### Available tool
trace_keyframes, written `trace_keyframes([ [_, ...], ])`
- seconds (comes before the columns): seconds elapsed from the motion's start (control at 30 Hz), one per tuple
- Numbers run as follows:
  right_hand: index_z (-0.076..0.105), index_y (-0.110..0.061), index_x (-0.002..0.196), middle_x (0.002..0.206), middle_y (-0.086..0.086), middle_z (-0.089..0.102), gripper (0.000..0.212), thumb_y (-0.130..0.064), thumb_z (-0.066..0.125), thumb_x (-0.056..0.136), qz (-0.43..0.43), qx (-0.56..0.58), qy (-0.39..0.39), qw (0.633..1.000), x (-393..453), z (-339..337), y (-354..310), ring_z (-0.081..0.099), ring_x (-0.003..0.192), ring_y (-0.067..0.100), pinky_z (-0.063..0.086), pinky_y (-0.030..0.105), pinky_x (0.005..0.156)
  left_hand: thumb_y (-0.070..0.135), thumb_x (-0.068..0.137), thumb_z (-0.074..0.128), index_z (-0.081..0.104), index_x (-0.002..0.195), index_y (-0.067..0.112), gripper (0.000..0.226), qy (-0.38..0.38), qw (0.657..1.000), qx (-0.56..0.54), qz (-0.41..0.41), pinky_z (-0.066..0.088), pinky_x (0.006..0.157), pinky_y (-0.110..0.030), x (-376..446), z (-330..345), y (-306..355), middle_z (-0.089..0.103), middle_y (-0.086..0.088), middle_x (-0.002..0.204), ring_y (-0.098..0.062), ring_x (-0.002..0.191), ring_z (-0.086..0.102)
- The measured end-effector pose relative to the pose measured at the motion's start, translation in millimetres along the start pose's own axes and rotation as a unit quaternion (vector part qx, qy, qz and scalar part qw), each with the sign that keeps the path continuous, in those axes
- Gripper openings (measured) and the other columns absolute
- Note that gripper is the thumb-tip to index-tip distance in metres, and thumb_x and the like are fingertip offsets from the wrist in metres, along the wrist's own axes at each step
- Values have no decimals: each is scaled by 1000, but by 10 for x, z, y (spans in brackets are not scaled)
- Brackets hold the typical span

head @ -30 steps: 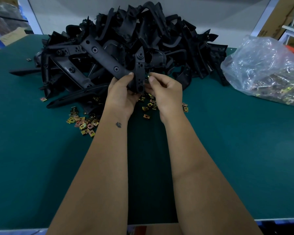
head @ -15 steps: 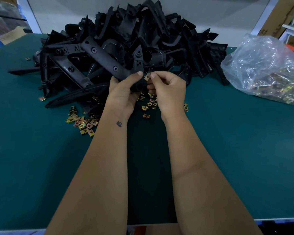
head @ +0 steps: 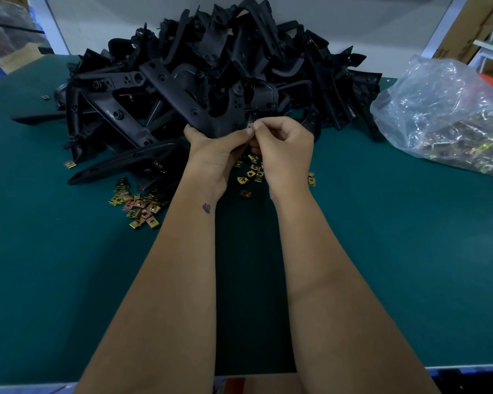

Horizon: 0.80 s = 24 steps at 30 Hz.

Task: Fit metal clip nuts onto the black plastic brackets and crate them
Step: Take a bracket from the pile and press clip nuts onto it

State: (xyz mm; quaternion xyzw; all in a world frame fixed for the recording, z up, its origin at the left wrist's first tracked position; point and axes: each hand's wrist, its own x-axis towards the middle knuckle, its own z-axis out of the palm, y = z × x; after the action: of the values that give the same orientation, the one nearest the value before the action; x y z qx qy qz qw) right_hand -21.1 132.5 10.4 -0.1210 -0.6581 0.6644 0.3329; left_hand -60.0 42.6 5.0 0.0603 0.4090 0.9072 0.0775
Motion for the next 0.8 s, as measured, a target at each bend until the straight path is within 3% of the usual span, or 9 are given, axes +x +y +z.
trace_keyframes([
  [0.2,72,-10,99,84,-1,70,19,2,61,89,19,12,-75,997,-3,2,-6,64,70,0,52,16,68,-21,79,64,33,123,12,64,6,1000,-13,2,58,75,-32,33,-49,8,66,-12,96,-20,80,73],
  [0.33,72,-10,96,83,1,71,19,4,61,89,17,13,-87,996,-7,-17,-8,66,72,6,53,19,69,-21,79,62,35,117,13,58,6,1000,-14,-2,57,70,-32,34,-56,19,64,-13,93,-20,76,72],
  [0.5,70,-6,98,87,8,71,13,2,61,91,14,13,-96,995,-2,-18,16,69,74,10,58,27,74,-19,81,63,37,122,11,57,29,999,-23,-4,59,81,-38,36,-58,28,62,-18,107,-28,90,69],
  [0.8,66,2,100,83,11,69,12,3,56,95,56,71,-121,989,5,-28,2,68,73,15,58,29,73,-21,80,65,29,140,8,75,51,998,-30,27,59,85,-36,-24,-22,52,58,-17,119,-24,96,67],
])
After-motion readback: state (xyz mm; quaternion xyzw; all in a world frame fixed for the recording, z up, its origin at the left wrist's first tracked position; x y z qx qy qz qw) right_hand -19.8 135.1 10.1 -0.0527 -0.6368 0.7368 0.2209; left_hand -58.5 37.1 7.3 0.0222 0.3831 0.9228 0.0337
